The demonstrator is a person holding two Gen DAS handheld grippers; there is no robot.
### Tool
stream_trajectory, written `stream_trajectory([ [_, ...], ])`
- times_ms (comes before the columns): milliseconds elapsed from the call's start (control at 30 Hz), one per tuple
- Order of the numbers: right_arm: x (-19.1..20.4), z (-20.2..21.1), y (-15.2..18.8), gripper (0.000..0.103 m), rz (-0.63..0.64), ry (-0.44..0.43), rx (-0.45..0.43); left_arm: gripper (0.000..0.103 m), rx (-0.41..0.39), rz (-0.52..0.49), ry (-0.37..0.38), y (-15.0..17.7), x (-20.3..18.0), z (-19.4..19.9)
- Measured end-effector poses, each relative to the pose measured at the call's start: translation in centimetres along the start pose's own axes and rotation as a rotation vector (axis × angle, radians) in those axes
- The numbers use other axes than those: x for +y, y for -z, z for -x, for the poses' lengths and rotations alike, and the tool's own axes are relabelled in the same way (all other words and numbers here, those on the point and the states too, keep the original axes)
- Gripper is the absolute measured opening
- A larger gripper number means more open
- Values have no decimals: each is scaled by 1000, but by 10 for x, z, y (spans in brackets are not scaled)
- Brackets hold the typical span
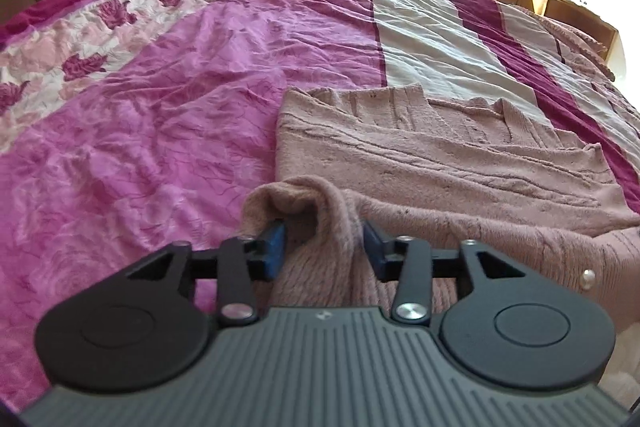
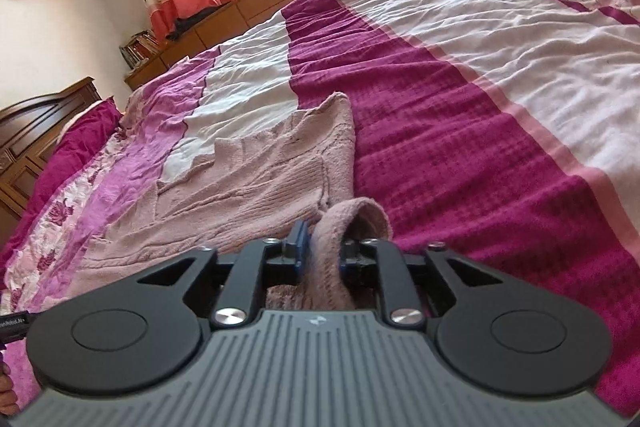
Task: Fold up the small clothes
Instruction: 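Lift the hem with both grippers, fold it toward the collar, open, then close both grippers on the folded edge of the cardigan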
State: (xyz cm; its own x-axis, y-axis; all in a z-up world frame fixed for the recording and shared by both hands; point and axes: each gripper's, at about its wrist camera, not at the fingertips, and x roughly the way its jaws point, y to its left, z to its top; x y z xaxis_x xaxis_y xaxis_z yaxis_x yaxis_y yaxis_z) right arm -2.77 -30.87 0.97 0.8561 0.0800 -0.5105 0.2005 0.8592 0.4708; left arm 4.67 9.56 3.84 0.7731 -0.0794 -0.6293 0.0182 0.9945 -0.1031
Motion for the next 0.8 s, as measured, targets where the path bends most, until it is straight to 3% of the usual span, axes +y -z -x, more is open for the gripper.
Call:
stream_trajectory([
  [67, 2, 8, 2, 40, -2, -8, 2, 46, 2, 2, 8, 3, 2, 5],
  [267, 13, 34, 12, 59, 40, -10, 15, 47, 28, 2, 56, 9, 0, 7],
  [600, 21, 33, 32, 64, 117, 2, 40, 46, 57, 18, 65, 19, 1, -6],
  [800, 21, 34, 36, 64, 113, -33, 87, 49, 72, 38, 72, 19, 3, -9],
])
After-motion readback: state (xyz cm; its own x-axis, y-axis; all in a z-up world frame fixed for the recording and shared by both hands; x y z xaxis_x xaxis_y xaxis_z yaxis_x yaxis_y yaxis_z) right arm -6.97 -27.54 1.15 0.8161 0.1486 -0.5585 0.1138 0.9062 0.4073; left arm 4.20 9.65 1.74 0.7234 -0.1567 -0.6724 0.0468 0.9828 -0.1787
